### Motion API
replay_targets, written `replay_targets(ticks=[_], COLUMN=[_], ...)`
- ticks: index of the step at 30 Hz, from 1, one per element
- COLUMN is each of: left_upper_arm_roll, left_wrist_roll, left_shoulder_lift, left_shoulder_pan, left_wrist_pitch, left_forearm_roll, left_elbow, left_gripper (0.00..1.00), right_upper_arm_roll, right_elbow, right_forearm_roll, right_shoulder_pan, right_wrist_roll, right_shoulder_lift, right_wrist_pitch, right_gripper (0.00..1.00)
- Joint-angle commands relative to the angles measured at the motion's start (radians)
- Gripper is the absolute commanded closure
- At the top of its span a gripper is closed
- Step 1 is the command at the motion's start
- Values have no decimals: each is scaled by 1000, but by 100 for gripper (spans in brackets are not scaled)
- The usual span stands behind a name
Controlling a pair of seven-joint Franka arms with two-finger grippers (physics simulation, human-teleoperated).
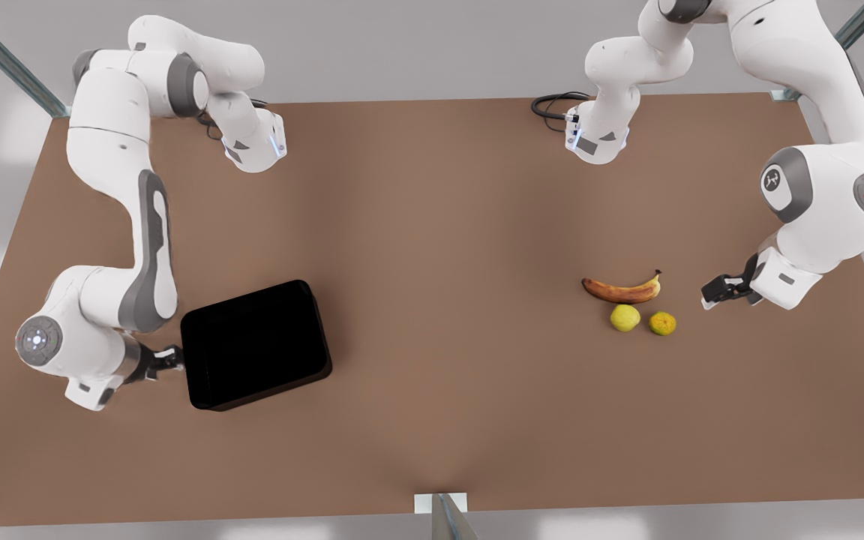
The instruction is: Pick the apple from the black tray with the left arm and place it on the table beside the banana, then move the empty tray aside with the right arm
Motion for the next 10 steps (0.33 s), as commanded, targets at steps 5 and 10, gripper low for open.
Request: replay_targets(ticks=[5,10], left_upper_arm_roll=[-1,-1], left_wrist_roll=[5,4], left_shoulder_lift=[3,3], left_shoulder_pan=[-4,-4], left_wrist_pitch=[6,6], left_forearm_roll=[33,33], left_elbow=[6,6], left_gripper=[0,0], right_upper_arm_roll=[239,223], right_elbow=[-1,-1], right_forearm_roll=[-220,-177], right_shoulder_pan=[-125,-123], right_wrist_roll=[149,165], right_shoulder_lift=[-189,-184], right_wrist_pitch=[-219,-220], right_gripper=[0,0])
